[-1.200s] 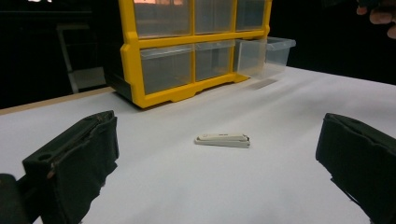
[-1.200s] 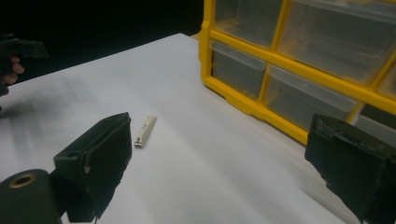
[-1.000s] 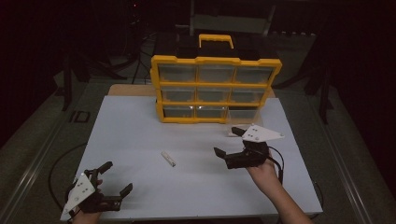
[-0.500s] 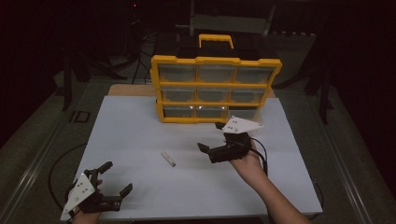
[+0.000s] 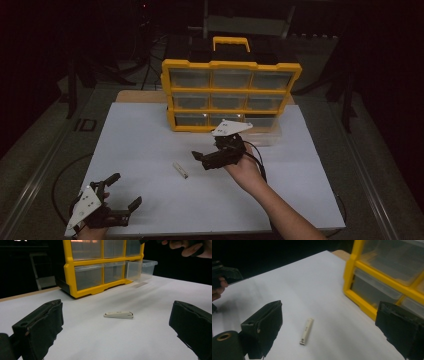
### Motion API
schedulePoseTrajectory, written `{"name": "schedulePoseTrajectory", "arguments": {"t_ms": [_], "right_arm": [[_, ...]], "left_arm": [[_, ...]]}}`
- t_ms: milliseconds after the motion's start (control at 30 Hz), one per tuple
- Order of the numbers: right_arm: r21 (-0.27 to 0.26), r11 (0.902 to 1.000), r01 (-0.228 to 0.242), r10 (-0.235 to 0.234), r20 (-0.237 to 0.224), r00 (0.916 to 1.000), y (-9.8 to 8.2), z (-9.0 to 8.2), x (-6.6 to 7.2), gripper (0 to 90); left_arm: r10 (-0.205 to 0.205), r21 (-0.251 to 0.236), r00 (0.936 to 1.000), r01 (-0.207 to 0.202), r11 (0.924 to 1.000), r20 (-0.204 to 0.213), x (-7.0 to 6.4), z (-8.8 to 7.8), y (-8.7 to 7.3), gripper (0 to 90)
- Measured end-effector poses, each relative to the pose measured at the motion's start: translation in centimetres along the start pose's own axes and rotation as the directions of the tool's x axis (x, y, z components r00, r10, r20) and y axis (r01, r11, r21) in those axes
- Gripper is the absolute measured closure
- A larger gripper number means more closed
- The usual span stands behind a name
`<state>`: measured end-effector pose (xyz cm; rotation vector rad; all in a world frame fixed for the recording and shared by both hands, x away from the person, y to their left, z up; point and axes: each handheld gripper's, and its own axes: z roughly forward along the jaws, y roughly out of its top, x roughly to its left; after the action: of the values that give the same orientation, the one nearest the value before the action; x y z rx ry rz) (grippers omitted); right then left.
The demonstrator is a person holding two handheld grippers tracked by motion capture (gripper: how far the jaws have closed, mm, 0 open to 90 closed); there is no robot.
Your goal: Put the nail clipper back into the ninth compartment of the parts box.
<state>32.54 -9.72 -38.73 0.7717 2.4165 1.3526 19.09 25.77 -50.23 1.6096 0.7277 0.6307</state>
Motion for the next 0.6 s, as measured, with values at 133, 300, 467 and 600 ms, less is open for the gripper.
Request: {"name": "schedulePoseTrajectory", "arguments": {"t_ms": [133, 300, 467, 600], "right_arm": [[0.020, 0.9998, -0.006, 0.006, 0.001, 1.0000, 0.4, 1.4, 0.4, 7.6], [0.062, 0.9978, -0.022, 0.022, -0.014, 0.9997, 0.6, 3.0, 0.8, 7.7], [0.116, 0.9926, -0.034, 0.038, -0.030, 0.9988, 0.5, 4.6, 0.9, 7.9], [0.167, 0.9851, -0.040, 0.046, -0.032, 0.9984, 0.3, 5.7, 1.1, 8.8]], "left_arm": [[0.003, 0.001, 1.0000, -0.003, 1.0000, 0.001, 0.0, 0.0, 0.0, 0.5], [0.005, 0.001, 1.0000, -0.005, 1.0000, 0.004, 0.0, 0.0, 0.0, 0.5], [0.003, 0.000, 1.0000, -0.003, 1.0000, 0.004, 0.0, 0.0, 0.0, 0.5], [0.000, 0.000, 1.0000, 0.000, 1.0000, 0.005, 0.0, 0.0, 0.0, 0.5]]}}
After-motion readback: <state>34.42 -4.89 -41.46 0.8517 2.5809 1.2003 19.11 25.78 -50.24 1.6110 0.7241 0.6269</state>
